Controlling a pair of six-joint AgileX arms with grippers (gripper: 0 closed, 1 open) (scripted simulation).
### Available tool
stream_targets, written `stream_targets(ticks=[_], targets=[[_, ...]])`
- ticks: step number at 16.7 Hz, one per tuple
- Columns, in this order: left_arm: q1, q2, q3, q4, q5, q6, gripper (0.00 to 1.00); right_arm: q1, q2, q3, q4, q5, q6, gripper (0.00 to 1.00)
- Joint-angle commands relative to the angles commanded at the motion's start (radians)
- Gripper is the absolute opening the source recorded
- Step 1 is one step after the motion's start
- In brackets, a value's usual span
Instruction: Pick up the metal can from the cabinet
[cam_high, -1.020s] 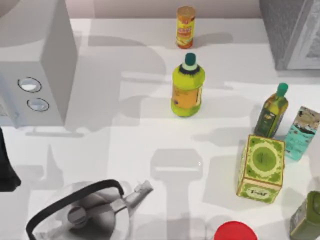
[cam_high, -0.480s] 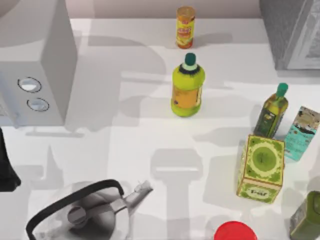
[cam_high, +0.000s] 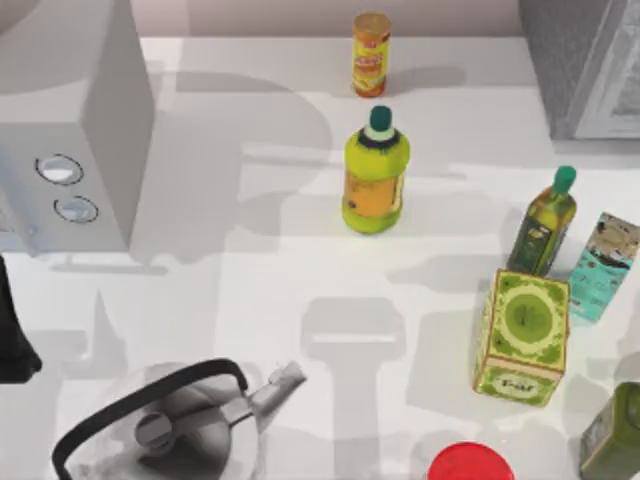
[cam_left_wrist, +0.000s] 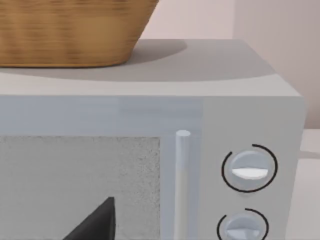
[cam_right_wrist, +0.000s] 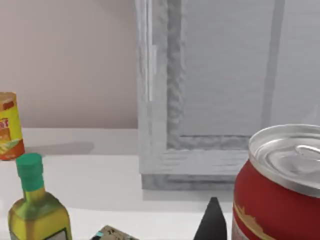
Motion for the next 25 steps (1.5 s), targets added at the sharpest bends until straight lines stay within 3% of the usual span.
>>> stream_targets(ticks=[3, 7, 20, 25], targets=[[0.000, 0.000, 0.000, 0.000, 0.000, 0.000, 1.00, -0.063, 0.112, 0.057, 0.089, -0.095, -0.005, 0.00], [0.000, 0.000, 0.000, 0.000, 0.000, 0.000, 1.00, -0.203, 0.378, 0.172, 0.278, -0.310, -0.018, 0.00], [0.000, 0.000, 0.000, 0.000, 0.000, 0.000, 1.00, -0.765, 1.694, 0.603, 1.053, -1.275, -0.094, 0.00], [0.000, 0.000, 0.000, 0.000, 0.000, 0.000, 1.00, -0.905, 2.095, 0.712, 1.265, -1.567, -0.120, 0.00]])
